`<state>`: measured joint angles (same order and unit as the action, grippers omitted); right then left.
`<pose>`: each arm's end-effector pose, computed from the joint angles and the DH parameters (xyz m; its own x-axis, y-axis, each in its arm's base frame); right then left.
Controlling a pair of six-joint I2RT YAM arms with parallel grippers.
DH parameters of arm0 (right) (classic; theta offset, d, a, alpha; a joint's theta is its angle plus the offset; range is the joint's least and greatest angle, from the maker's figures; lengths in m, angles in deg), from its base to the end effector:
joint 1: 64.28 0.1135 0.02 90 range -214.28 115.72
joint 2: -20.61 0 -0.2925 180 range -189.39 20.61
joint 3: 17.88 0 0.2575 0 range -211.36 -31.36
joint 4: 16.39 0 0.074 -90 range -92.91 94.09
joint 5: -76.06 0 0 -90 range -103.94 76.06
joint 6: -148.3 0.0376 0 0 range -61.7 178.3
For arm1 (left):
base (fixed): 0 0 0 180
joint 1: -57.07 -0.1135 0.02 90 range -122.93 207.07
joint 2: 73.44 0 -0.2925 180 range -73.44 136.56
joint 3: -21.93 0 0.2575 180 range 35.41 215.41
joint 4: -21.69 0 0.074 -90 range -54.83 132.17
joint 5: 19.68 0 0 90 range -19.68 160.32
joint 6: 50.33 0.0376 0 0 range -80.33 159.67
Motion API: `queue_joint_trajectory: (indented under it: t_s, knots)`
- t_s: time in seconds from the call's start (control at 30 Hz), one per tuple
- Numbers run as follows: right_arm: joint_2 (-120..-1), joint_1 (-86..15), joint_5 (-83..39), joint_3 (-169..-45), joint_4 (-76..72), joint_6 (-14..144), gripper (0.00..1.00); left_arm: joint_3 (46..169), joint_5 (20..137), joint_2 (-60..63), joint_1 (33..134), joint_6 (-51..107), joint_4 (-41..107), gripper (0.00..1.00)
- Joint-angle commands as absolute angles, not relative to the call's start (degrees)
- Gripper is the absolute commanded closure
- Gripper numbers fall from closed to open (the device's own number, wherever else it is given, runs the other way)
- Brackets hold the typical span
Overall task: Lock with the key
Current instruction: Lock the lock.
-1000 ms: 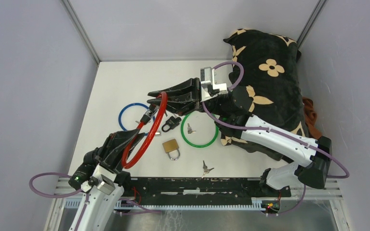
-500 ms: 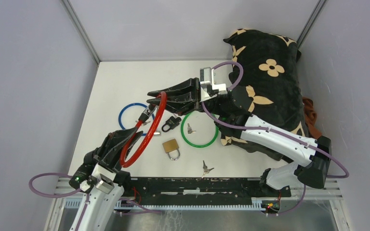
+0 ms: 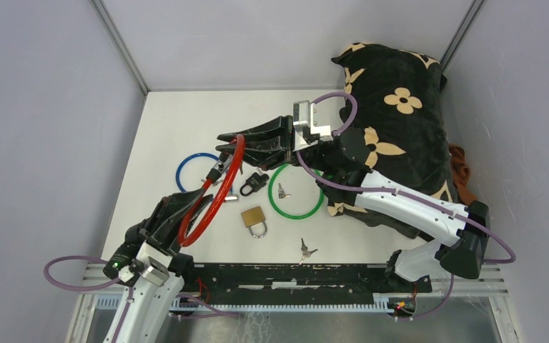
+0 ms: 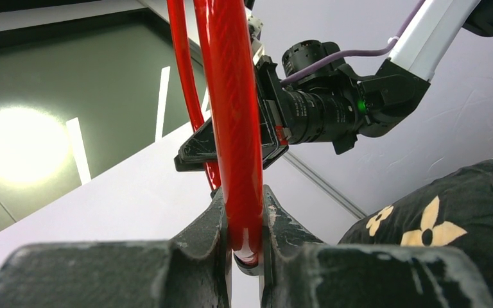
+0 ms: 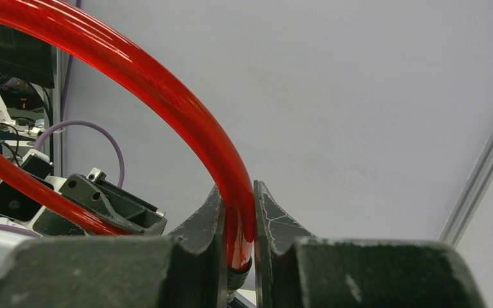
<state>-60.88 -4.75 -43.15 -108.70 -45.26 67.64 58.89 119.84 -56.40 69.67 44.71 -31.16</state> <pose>0.1438 0.2806 0.5106 0.1558 0.5441 -0.8244 -0.9851 0.0241 -0.1703 0.0051 -0.0304 0.3809 0.9603 -0.1562 -0.2312 0.2782 0.6004 0.7497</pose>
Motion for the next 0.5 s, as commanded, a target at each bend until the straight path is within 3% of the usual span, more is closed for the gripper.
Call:
queue_joint_trajectory:
  t_s: [0.0,0.47]
  knots:
    - [-59.7,-4.7,-40.3,-108.6,-46.3,68.8,1.00,59.1,116.4,-56.4,69.5,47.3,-35.3,0.98]
    - [-63.9,-4.7,-42.2,-109.6,-53.1,76.7,1.00,58.8,114.6,-56.0,69.5,45.7,-36.7,0.98]
